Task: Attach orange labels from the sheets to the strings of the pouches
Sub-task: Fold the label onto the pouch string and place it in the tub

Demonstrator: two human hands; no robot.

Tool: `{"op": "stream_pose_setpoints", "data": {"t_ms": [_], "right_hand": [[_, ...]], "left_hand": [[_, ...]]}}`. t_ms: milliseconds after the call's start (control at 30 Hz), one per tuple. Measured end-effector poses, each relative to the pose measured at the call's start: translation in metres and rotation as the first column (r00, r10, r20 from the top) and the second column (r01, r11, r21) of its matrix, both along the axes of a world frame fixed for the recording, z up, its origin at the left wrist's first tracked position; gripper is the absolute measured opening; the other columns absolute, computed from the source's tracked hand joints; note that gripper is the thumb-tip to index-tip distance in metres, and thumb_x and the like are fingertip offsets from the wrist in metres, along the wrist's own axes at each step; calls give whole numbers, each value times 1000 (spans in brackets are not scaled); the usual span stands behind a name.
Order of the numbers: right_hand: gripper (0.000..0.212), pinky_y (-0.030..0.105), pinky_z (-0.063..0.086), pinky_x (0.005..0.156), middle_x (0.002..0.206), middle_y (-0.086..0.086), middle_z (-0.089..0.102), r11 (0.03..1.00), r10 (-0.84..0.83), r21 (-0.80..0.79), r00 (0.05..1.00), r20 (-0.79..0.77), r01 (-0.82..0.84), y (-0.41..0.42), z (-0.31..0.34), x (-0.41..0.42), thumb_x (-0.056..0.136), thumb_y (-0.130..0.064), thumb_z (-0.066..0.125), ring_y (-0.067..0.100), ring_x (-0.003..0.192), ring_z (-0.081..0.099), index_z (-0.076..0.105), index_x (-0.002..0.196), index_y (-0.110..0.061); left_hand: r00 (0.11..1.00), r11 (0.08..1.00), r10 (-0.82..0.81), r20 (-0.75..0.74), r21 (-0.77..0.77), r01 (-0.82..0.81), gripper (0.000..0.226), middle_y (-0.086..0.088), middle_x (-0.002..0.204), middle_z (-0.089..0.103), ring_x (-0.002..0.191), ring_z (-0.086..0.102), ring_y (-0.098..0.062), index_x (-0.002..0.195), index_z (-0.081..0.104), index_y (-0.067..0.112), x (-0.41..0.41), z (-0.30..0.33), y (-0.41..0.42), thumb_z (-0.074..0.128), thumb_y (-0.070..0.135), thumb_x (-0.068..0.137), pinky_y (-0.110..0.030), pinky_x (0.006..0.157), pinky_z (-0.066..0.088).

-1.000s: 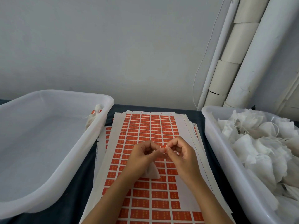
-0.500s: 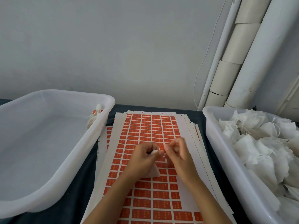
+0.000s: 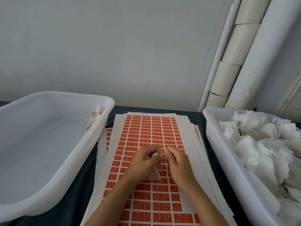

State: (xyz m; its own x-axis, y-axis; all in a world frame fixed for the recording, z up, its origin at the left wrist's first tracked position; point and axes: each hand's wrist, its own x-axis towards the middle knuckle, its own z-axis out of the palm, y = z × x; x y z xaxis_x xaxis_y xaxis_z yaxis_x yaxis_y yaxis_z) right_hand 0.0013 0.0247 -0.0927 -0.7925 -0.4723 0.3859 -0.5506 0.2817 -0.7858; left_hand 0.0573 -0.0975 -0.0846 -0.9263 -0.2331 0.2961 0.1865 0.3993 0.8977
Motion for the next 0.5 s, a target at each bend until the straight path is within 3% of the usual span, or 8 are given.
{"op": "stream_pose_setpoints", "data": {"t_ms": [67,167,300,367,433,500], "right_hand": [[18,16,51,79,83,-14,59,999,8,34,999,31,-9,1,-1,0,97,-33,38,6,80,60,53,87,-27],[15,12,51,75,82,-14,60,998,56,17,998,34,-57,2,2,0,96,-32,42,6,79,61,53,85,-30],[15,10,50,73,84,-13,63,998,46,-50,997,64,-43,3,3,0,94,-34,43,6,80,63,56,86,-31],[25,13,51,74,90,-12,64,997,59,-52,985,165,-51,4,4,0,89,-45,37,6,82,64,57,95,-31],[34,12,50,72,91,-14,64,993,114,3,964,241,-118,6,6,1,82,-55,33,5,82,63,56,98,-34],[39,10,48,71,99,-22,62,967,191,114,942,275,-229,8,9,2,78,-63,38,0,89,62,54,104,-39]], "left_hand": [[1000,998,-4,12,69,3,28,13,62,61,64,56,-2,68,64,18,0,0,-1,53,13,93,-12,64,46],[1000,992,-23,3,128,22,27,9,63,61,63,56,-4,74,65,9,1,-1,-1,49,12,96,-13,64,46],[997,989,-32,64,146,22,31,15,63,60,64,57,-2,75,61,21,3,2,0,42,24,99,-12,64,47],[987,996,-25,159,89,11,24,17,72,62,73,59,-3,84,58,27,6,6,-3,42,42,94,-14,66,47],[965,999,-4,264,-32,12,33,17,87,62,84,60,-4,96,55,33,11,10,-11,43,60,82,-14,69,46],[943,990,19,333,-138,29,35,18,93,61,86,59,-4,98,53,36,19,16,-20,47,64,76,-13,67,46]]}}
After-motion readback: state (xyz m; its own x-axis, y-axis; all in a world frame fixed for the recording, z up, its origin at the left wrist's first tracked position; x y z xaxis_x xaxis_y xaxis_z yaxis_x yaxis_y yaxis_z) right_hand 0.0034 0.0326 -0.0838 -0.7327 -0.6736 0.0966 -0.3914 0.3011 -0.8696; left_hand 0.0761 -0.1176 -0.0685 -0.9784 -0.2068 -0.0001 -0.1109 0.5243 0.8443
